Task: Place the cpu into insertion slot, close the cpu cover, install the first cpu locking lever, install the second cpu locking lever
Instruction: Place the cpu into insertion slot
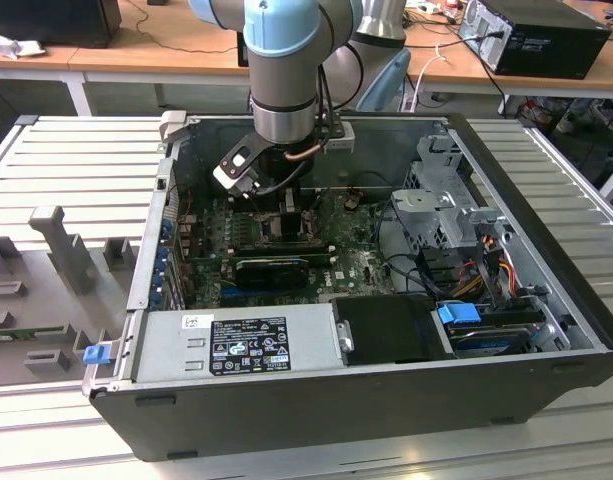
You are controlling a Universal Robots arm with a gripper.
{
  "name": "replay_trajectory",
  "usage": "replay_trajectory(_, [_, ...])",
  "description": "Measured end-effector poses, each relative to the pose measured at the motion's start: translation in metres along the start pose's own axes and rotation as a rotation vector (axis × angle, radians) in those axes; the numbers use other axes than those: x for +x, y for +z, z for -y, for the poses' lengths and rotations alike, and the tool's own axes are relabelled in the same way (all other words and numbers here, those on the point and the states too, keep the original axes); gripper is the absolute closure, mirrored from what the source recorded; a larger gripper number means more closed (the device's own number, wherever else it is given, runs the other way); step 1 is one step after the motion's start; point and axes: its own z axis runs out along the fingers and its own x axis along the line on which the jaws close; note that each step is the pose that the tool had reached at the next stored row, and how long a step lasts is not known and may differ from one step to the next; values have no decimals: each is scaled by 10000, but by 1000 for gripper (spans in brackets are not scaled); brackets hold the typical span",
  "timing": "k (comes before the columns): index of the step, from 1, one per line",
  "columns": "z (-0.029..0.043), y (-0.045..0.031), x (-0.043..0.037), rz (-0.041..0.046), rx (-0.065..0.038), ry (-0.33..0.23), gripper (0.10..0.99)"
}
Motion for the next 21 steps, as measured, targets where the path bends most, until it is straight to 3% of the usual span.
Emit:
replay_trajectory(7, [0,-1,-1,-2,1,0,545])
replay_trajectory(9, [0,-2,-1,-2,1,0,471])
replay_trajectory(21, [-23,-14,-8,3,2,40,471])
